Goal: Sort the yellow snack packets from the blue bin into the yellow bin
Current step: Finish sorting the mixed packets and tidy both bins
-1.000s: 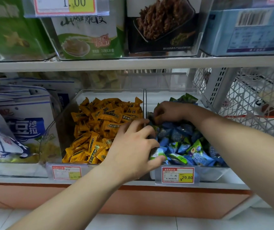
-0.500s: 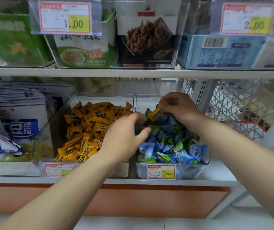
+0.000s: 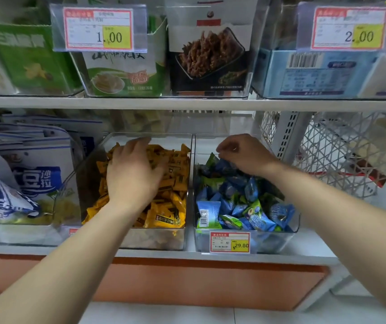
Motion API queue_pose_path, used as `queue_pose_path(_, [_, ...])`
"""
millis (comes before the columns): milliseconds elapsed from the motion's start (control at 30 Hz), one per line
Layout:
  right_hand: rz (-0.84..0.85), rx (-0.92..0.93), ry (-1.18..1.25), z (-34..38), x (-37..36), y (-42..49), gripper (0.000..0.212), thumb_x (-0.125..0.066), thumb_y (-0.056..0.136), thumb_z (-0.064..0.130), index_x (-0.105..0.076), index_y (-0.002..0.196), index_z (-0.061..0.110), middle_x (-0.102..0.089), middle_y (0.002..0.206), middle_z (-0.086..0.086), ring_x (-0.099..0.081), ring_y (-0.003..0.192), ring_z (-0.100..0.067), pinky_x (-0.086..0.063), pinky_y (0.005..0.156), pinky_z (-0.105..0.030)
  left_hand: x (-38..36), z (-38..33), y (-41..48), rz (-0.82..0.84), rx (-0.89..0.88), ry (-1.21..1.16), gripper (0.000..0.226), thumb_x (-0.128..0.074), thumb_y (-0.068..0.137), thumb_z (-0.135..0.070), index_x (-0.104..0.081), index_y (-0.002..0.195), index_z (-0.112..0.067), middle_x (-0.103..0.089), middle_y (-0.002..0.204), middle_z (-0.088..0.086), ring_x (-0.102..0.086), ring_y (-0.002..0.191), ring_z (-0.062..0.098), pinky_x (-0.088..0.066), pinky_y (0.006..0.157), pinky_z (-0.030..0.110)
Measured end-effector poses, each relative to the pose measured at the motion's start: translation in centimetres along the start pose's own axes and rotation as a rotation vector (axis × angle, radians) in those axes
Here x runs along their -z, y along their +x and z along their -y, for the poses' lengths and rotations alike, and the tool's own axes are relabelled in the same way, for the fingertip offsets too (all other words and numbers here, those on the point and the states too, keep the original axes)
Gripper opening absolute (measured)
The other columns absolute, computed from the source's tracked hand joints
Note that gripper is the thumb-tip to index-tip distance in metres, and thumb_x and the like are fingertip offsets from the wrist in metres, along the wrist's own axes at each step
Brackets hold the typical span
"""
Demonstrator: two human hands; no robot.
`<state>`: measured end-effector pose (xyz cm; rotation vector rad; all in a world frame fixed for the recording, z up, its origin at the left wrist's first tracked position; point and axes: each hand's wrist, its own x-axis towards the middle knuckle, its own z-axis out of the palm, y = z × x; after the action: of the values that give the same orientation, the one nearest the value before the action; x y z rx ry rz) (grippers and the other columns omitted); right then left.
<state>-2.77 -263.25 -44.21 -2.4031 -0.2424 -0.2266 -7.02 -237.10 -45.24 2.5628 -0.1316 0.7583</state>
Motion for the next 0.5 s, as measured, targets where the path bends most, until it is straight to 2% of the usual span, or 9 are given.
queue_pose_path(67, [0.170, 0.039, -0.164, -0.6, -0.5, 2.0, 0.011, -0.063, 0.094, 0.023, -0.070, 0.095, 0.033, -0.065, 0.097, 0.014, -0.063, 0.100, -0.012, -0.044, 0.079, -0.016, -0.1, -0.3, -0.1, 0.044, -0.063, -0.089, 0.048, -0.060, 0.091, -0.051, -0.059, 0.133, -0.028, -0.061, 0.132, 0.001, -0.054, 0.121, 0.027, -0.048, 0.095, 0.042])
queue_pose_path(100, [0.248, 0.027, -0.218, -0.8, -0.9, 2.8, 0.012, -0.062, 0.094, 0.024, -0.070, 0.099, 0.032, -0.065, 0.100, 0.013, -0.062, 0.102, -0.012, -0.042, 0.075, -0.013, -0.4, -0.7, -0.5, 0.126, -0.088, -0.122, 0.048, -0.058, 0.089, -0.056, -0.059, 0.130, -0.032, -0.062, 0.129, -0.004, -0.056, 0.118, 0.021, -0.050, 0.093, 0.040])
queue_pose_path(167, [0.391, -0.035, -0.321, -1.2, -2.1, 4.2, 0.021, -0.061, 0.095, 0.031, -0.070, 0.113, 0.025, -0.067, 0.118, 0.005, -0.059, 0.106, -0.015, -0.043, 0.080, -0.021, -1.3, -1.5, -1.5, 0.331, -0.103, -0.138, 0.057, -0.053, 0.084, -0.069, -0.053, 0.132, -0.039, -0.061, 0.128, -0.011, -0.058, 0.114, 0.012, -0.052, 0.090, 0.036])
queue_pose_path(233, [0.525, -0.095, -0.433, -1.6, -3.5, 5.1, 0.039, -0.058, 0.095, 0.044, -0.064, 0.127, 0.023, -0.059, 0.134, 0.000, -0.055, 0.116, -0.019, -0.041, 0.092, -0.029, -2.1, -1.6, -2.4, 0.436, -0.097, -0.102, 0.066, -0.052, 0.079, -0.076, -0.046, 0.136, -0.042, -0.061, 0.129, -0.013, -0.058, 0.114, 0.011, -0.051, 0.092, 0.035])
queue_pose_path(367, [0.686, -0.176, -0.486, -2.1, -5.3, 6.2, 0.056, -0.049, 0.094, 0.057, -0.055, 0.138, 0.022, -0.050, 0.144, -0.005, -0.049, 0.126, -0.024, -0.038, 0.106, -0.037, -2.4, -1.5, -2.7, 0.405, -0.118, -0.171, 0.060, -0.055, 0.078, -0.068, -0.047, 0.131, -0.043, -0.065, 0.119, -0.017, -0.060, 0.110, 0.011, -0.049, 0.099, 0.043])
queue_pose_path(500, [0.763, -0.192, -0.382, -2.2, -6.3, 6.2, 0.054, -0.049, 0.098, 0.047, -0.049, 0.143, 0.017, -0.047, 0.148, -0.007, -0.047, 0.132, -0.025, -0.035, 0.112, -0.042, -2.5, -1.4, -2.7, 0.396, -0.120, -0.196, 0.058, -0.055, 0.079, -0.064, -0.048, 0.131, -0.042, -0.064, 0.120, -0.016, -0.059, 0.113, 0.011, -0.047, 0.100, 0.043])
